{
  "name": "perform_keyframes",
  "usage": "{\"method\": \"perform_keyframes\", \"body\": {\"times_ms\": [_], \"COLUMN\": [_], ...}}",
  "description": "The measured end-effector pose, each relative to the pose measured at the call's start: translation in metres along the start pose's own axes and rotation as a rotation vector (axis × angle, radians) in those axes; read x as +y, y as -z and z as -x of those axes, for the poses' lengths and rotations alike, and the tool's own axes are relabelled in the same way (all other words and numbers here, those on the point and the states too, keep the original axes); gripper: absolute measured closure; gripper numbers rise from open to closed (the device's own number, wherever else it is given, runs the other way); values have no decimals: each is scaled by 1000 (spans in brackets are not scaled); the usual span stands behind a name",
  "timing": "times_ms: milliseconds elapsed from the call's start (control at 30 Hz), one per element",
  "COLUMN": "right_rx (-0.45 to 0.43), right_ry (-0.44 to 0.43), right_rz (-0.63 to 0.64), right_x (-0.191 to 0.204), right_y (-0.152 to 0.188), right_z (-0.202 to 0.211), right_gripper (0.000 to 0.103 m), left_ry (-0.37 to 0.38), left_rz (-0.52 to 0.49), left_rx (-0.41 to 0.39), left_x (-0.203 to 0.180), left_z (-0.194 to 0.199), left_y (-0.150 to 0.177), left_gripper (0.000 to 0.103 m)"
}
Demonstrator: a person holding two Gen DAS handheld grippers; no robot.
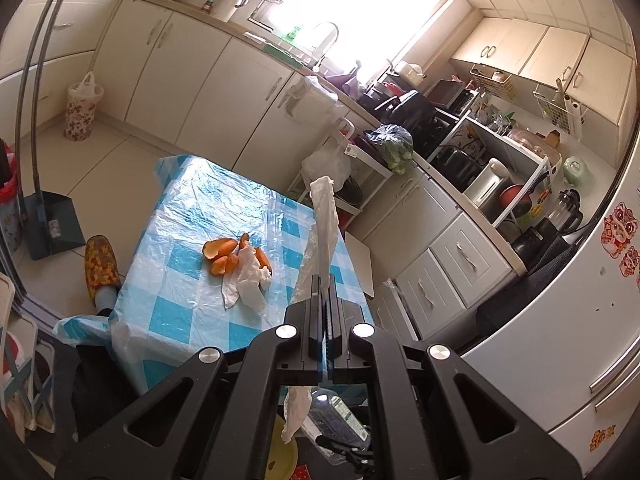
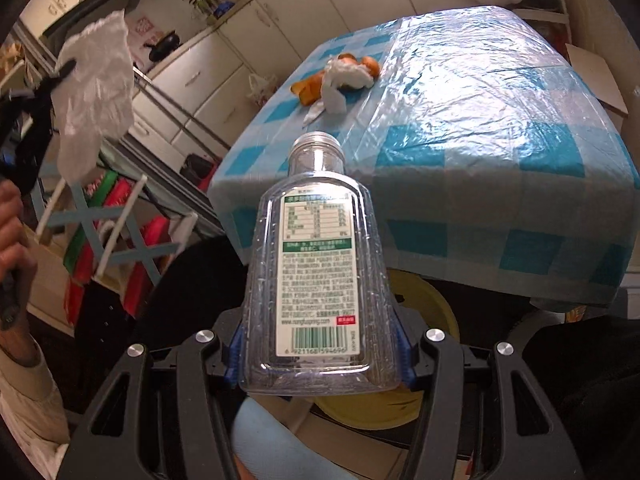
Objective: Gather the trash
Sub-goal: 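Carry both items to the basin and open the left gripper over it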
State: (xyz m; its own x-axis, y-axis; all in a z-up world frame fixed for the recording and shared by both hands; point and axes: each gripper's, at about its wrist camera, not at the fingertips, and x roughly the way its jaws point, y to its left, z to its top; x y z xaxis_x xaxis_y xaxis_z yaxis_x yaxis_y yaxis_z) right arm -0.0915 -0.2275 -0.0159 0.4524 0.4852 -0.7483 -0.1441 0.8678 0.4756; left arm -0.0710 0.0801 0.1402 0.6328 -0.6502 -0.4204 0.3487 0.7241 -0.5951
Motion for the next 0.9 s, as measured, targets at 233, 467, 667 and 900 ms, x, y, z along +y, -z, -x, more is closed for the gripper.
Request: {"method": "perform_keyframes", "body": {"times_ms": [233,467,667,900], "right_rx": [77,118,-7,-193], "right_ry": [121,211,203,213], "right_rz": [153,213,152,48], "right_x": [22,27,18,3], "right_y": [12,20,15,8], "right_z": [-30,-45,-21,16], "right_gripper": [47,39,34,29], "left_ry": [15,20,14,17], "left_rz": [-6,-3,0,4], "left_rx": [8,14,39,78], "left_x": [-5,-4,0,3], "left_z": [2,3,-1,-8], "left_y": [8,12,26,42], "left_gripper": [101,101,101,101]}}
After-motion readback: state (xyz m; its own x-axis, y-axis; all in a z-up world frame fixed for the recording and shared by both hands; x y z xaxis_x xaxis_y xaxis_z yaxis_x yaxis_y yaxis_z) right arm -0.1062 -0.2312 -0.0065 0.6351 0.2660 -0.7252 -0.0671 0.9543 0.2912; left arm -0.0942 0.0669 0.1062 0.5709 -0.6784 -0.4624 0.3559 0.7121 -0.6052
